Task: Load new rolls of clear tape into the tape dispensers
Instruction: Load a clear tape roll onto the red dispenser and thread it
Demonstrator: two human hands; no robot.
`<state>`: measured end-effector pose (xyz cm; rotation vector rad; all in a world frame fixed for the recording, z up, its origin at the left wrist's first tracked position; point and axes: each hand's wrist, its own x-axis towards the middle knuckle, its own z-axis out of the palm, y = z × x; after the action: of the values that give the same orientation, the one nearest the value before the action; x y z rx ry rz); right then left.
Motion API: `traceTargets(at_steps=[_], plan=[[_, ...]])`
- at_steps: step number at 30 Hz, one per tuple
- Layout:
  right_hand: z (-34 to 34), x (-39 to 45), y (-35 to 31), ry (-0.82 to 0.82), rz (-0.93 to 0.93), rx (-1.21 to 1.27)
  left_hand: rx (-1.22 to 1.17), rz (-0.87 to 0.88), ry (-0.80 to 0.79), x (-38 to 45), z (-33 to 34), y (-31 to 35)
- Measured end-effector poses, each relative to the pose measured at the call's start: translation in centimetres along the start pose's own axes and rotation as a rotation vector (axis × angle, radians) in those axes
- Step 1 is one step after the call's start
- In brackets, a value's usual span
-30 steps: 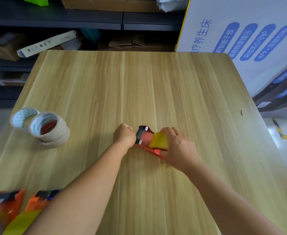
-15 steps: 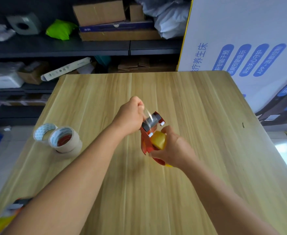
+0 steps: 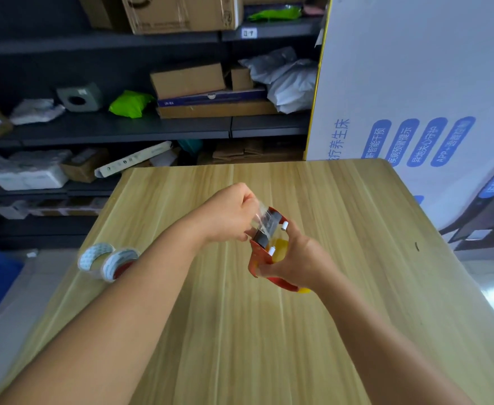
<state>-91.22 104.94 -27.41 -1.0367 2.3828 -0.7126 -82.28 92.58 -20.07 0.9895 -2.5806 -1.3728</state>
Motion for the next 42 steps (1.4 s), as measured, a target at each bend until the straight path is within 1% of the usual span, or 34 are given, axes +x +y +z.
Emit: traceTargets(at_steps=[5,9,13,18,22,27,29,31,33,34,39,42], plan=[[-1.1,0.2,-0.2,-0.022,-0.017,0.164,-0.044,0.011,0.015,-0.1,-0.7,1.2],[-1.6,0.4,-0.1,-0.021,-0.069,0.205,-0.076,-0.005,0.041,-0.3,-0.5,1.3],[-1.9,0.5,0.0,-0.041,-0.069,0.161,-0.123,-0.030,0.051,-0.4,0.1,1.2],[-1.8,0.3,-0.2,0.101,-0.156,0.149,-0.251,-0.086,0.108,-0.2,0.6,0.8],[-1.8,-0.1,-0.4,0.129,-0.186,0.073,-0.291,-0.100,0.134,-0.3,0.8,0.7],[-2.0,0.1,-0.3,0.097,-0.172,-0.036,-0.318,-0.104,0.076,-0.8,0.7,0.7],[-2.2,0.3,-0.1,0.086,-0.166,-0.066,-0.270,-0.088,0.048,-0.9,0.5,0.7],[-2.4,0.4,0.2,0.064,-0.160,-0.115,-0.141,-0.060,0.089,-0.8,0.2,0.6],[-2.6,0.5,0.7,0.034,-0.144,-0.162,-0.053,-0.017,0.186,-0.6,-0.7,0.7],[-2.7,0.5,1.0,0.020,-0.133,-0.179,-0.047,0.001,0.223,-0.6,-1.3,0.9],[-3.2,0.5,2.0,-0.006,-0.104,-0.196,0.006,0.089,0.304,-0.4,-3.6,2.5],[-3.3,0.5,3.1,-0.032,-0.077,-0.203,-0.073,0.100,0.402,-0.3,-5.2,2.8]])
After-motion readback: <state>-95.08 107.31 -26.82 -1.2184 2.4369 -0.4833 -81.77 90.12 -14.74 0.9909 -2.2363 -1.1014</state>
